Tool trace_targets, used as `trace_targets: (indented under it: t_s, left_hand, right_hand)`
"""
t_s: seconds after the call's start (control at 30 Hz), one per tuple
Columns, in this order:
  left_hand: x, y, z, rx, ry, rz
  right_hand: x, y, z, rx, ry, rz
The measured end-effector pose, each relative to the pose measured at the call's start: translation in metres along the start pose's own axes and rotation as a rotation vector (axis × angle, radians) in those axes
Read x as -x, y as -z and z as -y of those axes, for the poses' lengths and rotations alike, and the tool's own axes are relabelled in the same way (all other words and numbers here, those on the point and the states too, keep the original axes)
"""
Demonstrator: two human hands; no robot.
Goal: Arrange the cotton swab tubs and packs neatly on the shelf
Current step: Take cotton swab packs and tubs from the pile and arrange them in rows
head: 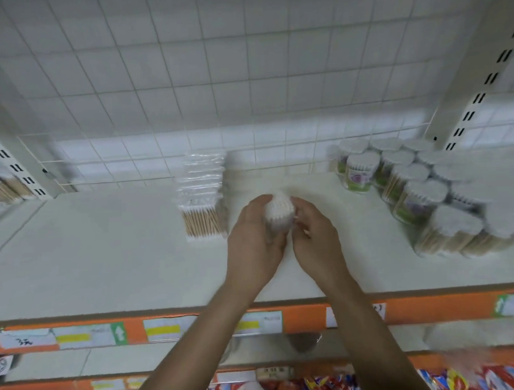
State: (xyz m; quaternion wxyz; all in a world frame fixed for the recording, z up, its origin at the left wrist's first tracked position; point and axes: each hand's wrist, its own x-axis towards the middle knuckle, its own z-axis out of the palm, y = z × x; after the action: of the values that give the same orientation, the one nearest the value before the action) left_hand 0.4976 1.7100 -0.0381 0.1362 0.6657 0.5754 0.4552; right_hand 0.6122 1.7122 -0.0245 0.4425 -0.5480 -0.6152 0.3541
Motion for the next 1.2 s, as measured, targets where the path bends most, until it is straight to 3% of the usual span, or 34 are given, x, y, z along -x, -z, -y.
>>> trace_targets:
  t_s: [0.3, 0.47, 0.73, 1.2]
  left_hand:
    - [-0.031, -0.063, -0.052, 0.094, 0.042, 0.066]
    - [-0.043, -0.103, -0.061, 0.134, -0.032, 0.116]
    - [-0.059, -0.137, -0.062, 0.170, -0.031, 0.157]
    - [-0.070, -0.159, -0.066, 0.145, 0.022, 0.129]
  right_hand:
    - [-0.005, 0.062, -0.023, -0.026, -0.012, -0.190]
    - [-0.010, 0.081, -0.044, 0.034, -0.031, -0.275]
    - [-0.019, 0.098, -0.054, 0.092, 0.036, -0.306]
    - [-0.029, 0.107, -0.067, 0.072, -0.034, -0.212]
